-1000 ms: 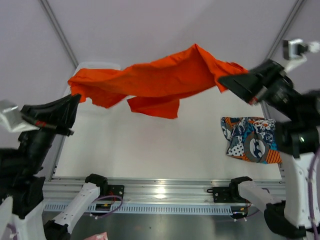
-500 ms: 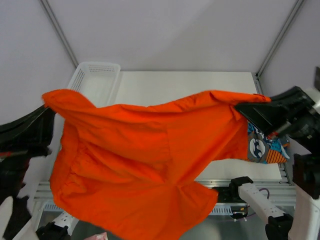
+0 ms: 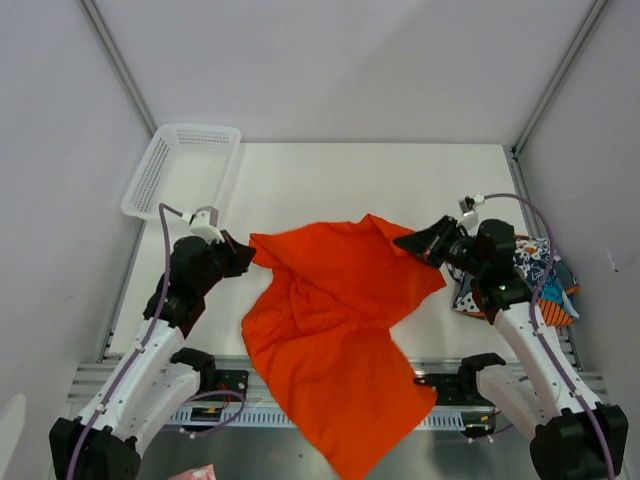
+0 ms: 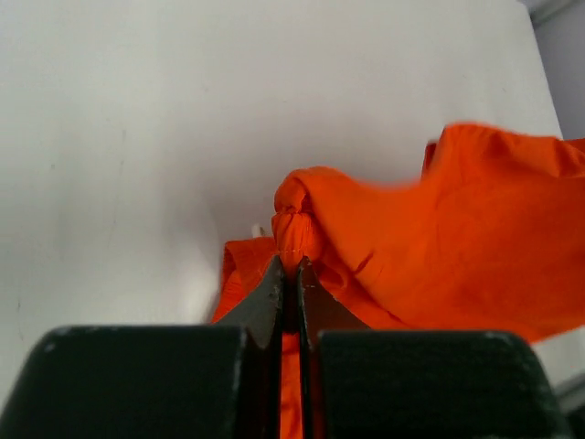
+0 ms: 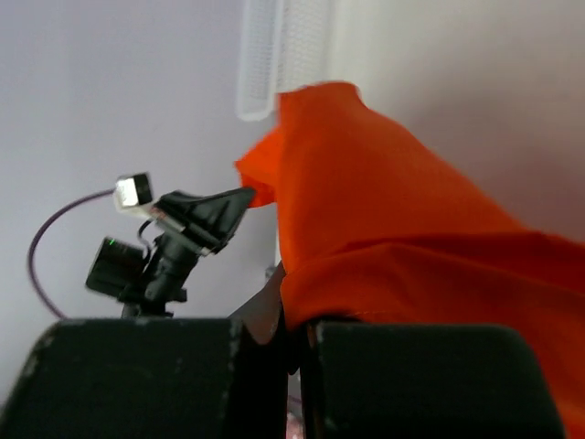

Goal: Fold and stack the shorts

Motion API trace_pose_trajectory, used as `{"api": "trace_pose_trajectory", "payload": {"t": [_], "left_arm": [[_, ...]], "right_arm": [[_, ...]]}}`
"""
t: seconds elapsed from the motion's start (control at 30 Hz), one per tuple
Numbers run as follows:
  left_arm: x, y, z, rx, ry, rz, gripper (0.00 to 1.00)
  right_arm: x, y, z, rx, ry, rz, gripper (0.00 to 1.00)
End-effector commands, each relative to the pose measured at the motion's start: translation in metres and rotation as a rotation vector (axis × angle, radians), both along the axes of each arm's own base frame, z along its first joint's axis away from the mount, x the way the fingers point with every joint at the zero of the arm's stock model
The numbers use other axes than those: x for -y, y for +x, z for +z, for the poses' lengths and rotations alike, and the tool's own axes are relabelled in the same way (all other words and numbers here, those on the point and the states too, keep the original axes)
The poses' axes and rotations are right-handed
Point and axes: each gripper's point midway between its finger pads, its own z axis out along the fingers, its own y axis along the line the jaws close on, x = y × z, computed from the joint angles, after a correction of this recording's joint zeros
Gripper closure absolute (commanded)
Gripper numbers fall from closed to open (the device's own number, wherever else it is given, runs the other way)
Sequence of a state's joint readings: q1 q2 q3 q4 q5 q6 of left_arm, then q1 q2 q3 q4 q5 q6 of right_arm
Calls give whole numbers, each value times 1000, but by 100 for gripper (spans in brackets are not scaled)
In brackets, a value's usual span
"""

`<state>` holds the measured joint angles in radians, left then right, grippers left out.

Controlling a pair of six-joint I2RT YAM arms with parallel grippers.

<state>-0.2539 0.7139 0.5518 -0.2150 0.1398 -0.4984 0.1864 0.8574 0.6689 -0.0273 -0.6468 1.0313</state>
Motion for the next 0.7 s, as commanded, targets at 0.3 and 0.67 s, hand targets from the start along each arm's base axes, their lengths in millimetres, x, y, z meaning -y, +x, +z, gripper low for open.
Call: {"api": "trace_pose_trajectory", "payload": {"t": [0.3,0.67], "left_arm": [[5,186,29,238,86,183,100],[-17,250,55,151,139,359,1]], "right_arm": [[24,214,-26,158,-51,-228,100],[81,336,-4,310,134,-377,1]]}}
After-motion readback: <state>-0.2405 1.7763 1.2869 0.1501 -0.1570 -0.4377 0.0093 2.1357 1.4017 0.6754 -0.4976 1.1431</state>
